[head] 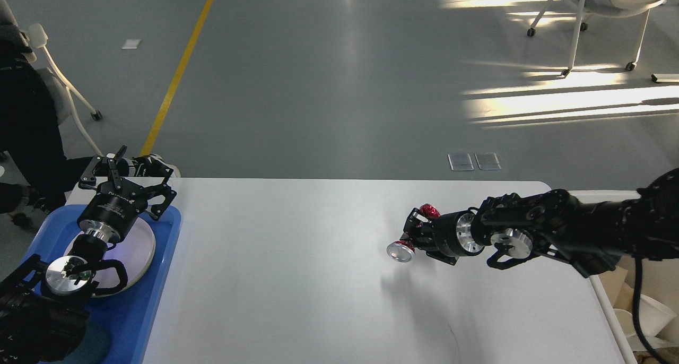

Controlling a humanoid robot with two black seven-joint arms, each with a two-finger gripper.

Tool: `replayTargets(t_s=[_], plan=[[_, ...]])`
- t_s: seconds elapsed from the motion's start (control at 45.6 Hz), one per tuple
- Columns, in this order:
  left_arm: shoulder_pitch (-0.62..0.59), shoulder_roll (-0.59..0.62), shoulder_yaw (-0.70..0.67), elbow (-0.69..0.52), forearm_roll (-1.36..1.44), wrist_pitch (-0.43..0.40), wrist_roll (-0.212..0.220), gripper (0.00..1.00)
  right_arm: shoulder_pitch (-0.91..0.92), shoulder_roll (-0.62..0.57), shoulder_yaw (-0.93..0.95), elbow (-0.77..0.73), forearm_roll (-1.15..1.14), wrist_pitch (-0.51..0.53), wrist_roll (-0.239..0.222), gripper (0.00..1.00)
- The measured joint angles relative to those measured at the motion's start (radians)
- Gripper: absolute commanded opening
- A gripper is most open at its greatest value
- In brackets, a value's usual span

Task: Tidy desktop
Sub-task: 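Lift the red can and drop it into the white bin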

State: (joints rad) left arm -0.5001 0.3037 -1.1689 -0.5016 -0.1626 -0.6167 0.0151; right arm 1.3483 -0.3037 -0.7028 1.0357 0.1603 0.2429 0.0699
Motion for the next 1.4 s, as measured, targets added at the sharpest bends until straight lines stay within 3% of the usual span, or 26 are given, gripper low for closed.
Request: replayTargets(t_s=[0.329, 0.482, 0.613, 0.811, 1.051, 1.183, 1.271, 1.314, 1.358, 1.38, 1.402], plan=[[0.0, 0.0, 0.0, 0.0, 0.0, 0.0, 0.0, 0.96, 0.408, -0.302, -0.078, 0.151, -0.012, 0.228, 0.001, 0.05], [0.0, 0.0, 0.0, 0.0, 0.0, 0.0, 0.0, 0.96, 0.594, -0.368, -0.145, 0.154, -0.012, 0.305, 0.002, 0.05], [0.0, 0.0, 0.0, 0.0, 0.0, 0.0, 0.0, 0.96, 0.635, -0.382, -0.191, 0.143, -0.012, 0.314, 0.003, 0.05], [0.0, 0.0, 0.0, 0.0, 0.0, 0.0, 0.0, 0.96, 0.487, -0.39, -0.264, 0.038, -0.012, 0.202, 0.002, 0.05], [0.0, 0.0, 0.0, 0.0, 0.0, 0.0, 0.0, 0.96, 0.066, -0.425, -0.214, -0.176, -0.01, -0.144, 0.002, 0.15], [0.0, 0.0, 0.0, 0.0, 0.0, 0.0, 0.0, 0.96, -0.104, -0.416, -0.133, -0.25, 0.003, -0.232, 0.002, 0.19], [0.0, 0.0, 0.0, 0.0, 0.0, 0.0, 0.0, 0.96, -0.196, -0.414, -0.059, -0.303, 0.005, -0.245, 0.002, 0.34], [0.0, 0.0, 0.0, 0.0, 0.0, 0.0, 0.0, 0.96, -0.24, -0.412, -0.021, -0.333, 0.005, -0.247, 0.002, 0.53], [0.0, 0.0, 0.0, 0.0, 0.0, 0.0, 0.0, 0.96, -0.275, -0.409, 0.008, -0.362, 0.005, -0.25, 0.002, 0.87], [0.0, 0.0, 0.0, 0.0, 0.0, 0.0, 0.0, 0.96, -0.293, -0.406, 0.023, -0.38, 0.005, -0.252, 0.002, 1.0], [0.0, 0.0, 0.0, 0.0, 0.0, 0.0, 0.0, 0.96, -0.308, -0.402, 0.033, -0.395, 0.005, -0.254, 0.002, 1.0]])
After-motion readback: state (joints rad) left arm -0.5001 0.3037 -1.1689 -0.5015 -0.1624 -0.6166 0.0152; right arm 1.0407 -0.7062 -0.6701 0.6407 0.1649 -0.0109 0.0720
